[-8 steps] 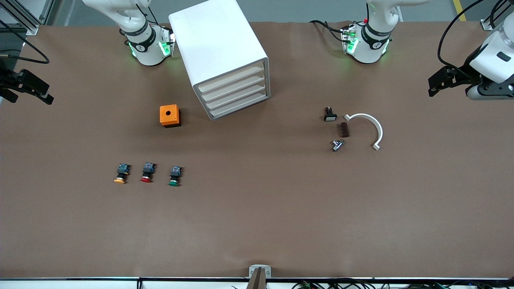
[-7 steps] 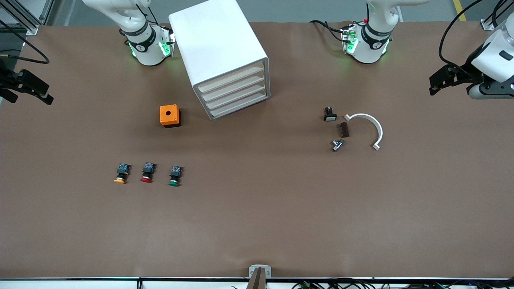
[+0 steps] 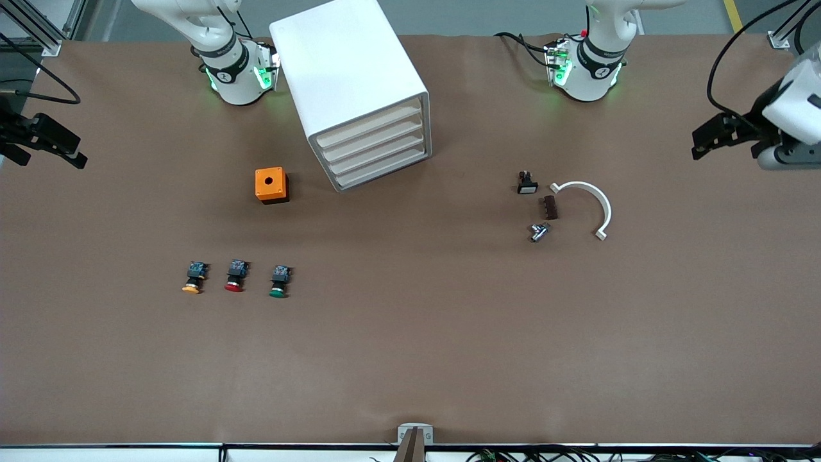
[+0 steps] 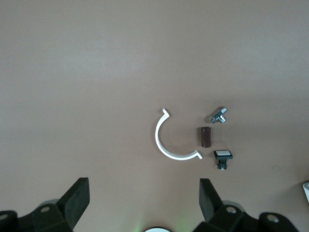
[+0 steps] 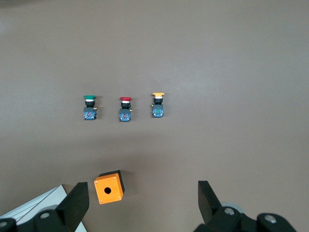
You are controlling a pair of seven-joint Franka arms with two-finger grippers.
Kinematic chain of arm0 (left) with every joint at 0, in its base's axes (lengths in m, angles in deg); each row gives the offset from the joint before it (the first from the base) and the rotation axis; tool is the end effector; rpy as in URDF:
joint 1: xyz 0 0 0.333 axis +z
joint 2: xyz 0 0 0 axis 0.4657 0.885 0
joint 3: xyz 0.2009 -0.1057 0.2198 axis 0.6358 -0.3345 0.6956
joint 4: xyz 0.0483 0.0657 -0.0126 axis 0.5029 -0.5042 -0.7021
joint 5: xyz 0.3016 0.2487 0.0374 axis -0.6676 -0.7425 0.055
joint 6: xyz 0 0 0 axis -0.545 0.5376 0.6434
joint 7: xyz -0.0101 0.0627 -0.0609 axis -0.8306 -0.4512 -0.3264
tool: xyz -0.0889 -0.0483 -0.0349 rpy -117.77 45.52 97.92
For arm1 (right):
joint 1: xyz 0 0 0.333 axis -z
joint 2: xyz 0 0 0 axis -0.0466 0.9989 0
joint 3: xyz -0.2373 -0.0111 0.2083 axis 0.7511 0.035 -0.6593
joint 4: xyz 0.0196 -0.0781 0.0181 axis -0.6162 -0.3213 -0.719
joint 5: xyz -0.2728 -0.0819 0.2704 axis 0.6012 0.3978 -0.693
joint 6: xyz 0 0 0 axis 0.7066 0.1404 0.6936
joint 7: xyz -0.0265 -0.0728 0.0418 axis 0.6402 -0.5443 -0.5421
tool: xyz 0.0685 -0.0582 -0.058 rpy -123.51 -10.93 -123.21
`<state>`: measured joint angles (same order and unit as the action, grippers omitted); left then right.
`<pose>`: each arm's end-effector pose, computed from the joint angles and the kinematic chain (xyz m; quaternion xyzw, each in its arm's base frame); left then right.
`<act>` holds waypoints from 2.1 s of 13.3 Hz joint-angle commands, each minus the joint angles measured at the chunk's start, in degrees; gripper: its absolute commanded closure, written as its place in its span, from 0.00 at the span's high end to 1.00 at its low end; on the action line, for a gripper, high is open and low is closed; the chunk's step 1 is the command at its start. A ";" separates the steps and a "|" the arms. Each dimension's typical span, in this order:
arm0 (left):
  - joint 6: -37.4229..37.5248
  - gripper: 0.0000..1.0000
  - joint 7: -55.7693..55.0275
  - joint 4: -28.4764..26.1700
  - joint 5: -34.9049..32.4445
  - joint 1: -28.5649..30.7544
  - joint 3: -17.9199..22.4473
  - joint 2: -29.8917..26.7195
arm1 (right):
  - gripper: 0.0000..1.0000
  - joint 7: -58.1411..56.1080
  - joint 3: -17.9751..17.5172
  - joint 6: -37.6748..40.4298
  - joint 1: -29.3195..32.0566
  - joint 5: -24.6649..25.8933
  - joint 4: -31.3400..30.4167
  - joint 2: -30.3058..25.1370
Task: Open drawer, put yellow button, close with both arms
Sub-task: 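Move the left gripper toward the white drawer cabinet, then grasp the drawer front of the white cabinet with the left gripper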
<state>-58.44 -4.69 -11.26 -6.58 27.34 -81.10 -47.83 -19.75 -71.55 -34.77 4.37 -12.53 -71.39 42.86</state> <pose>0.5379 -0.0319 0.6120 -0.9993 0.0083 0.0306 0.0204 0.5247 -0.0282 0.6488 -0.9986 0.0413 -0.0314 0.0081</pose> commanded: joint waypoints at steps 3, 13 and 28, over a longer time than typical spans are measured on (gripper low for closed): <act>0.44 1.00 -2.83 4.39 -0.01 -0.90 -0.35 8.83 | 1.00 0.18 -0.31 1.72 0.23 0.74 1.65 0.97; -2.73 1.00 -47.80 11.25 9.48 -9.67 -1.49 30.01 | 1.00 -0.18 -0.22 0.06 0.49 1.44 1.57 1.84; -2.29 0.91 -130.61 11.16 49.72 -26.12 -1.49 41.98 | 1.00 0.00 -0.04 -1.26 2.69 0.56 0.86 7.47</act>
<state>-61.73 -128.87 -1.64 39.24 3.07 -83.08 -7.42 -19.76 -70.99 -35.79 6.00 -11.79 -71.08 49.42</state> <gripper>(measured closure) 0.057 0.000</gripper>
